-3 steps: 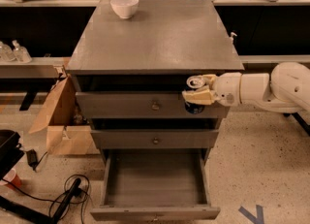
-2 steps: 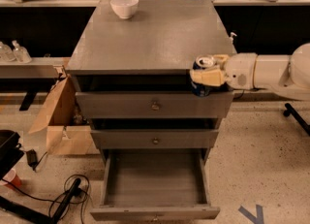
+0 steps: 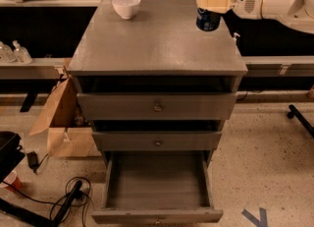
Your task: Pick pepsi can from bottom drawer and place on counter
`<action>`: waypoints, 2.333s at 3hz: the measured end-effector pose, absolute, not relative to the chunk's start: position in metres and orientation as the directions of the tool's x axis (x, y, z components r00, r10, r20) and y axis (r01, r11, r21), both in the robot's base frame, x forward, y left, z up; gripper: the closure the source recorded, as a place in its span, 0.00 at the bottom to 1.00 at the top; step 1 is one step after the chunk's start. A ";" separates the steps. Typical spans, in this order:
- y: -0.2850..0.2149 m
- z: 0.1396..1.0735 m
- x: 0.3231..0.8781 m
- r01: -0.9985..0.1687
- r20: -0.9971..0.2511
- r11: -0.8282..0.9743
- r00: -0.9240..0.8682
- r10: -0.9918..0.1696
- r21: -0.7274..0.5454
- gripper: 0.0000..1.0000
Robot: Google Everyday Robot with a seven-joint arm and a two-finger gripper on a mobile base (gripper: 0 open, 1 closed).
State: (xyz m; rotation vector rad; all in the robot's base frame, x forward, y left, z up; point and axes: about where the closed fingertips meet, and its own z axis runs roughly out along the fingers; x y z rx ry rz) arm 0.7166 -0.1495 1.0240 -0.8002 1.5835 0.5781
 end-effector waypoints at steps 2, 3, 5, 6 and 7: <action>-0.138 0.987 0.825 -0.728 -0.983 0.685 -0.121 -0.140 -0.008 1.00; -0.154 0.931 0.843 -0.703 -0.970 0.709 -0.205 -0.130 0.054 1.00; -0.146 0.928 0.844 -0.712 -0.970 0.700 -0.206 -0.131 0.057 0.51; -0.142 0.927 0.845 -0.715 -0.969 0.697 -0.208 -0.131 0.059 0.28; -0.139 0.925 0.845 -0.718 -0.969 0.694 -0.210 -0.131 0.062 0.05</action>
Offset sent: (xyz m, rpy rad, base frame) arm 0.1600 0.0021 -0.0620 0.0234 0.1227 -0.0991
